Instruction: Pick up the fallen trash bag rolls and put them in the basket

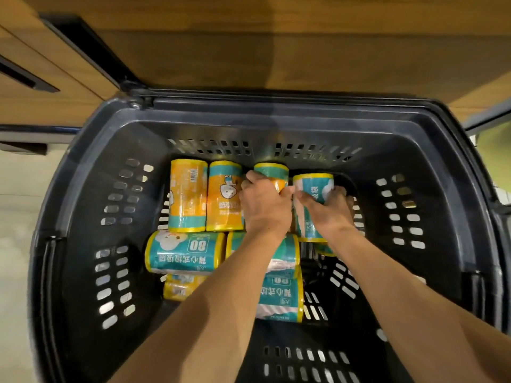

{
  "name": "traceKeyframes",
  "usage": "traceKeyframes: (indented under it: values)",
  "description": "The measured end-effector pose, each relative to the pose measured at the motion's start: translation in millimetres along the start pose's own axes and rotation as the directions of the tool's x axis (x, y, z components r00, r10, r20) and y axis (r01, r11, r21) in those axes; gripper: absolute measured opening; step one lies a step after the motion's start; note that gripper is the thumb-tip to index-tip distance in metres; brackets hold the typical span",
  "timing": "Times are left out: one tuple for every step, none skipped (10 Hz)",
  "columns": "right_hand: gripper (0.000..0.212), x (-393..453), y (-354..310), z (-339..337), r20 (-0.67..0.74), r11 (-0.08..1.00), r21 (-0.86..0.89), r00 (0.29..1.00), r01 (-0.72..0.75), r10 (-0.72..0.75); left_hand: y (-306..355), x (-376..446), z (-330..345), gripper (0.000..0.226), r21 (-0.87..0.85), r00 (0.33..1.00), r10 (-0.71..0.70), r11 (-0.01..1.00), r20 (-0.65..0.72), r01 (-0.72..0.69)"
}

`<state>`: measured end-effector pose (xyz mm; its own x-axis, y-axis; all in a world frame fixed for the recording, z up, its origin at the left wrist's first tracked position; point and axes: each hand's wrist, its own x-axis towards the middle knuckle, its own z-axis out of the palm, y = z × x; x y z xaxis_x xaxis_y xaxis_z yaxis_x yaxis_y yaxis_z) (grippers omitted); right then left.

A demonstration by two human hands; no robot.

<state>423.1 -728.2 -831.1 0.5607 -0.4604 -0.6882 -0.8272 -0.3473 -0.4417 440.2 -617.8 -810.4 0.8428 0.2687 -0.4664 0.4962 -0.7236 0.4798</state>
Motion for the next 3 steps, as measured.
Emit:
traceKeyframes:
  values:
    - [0.077, 0, -1, 1, -0.028, 1.0, 0.018, 1.0, -0.001, 0.001, -2, -2, 5, 0.07, -0.075, 0.999, -0.036, 0.997, 0.001, 0.036]
    - [0.07, -3, -2, 1, -0.052, 0.999, 0.034, 0.998, 0.025, -0.023, -5, -4, 0, 0.09, -0.128, 0.998, -0.029, 0.991, 0.059, 0.036]
    - [0.065, -8, -8, -2, -0.082, 0.998, 0.004, 0.995, 0.058, -0.058, -8, -10, -12, 0.091, -0.074, 0.995, 0.072, 0.995, 0.069, -0.067]
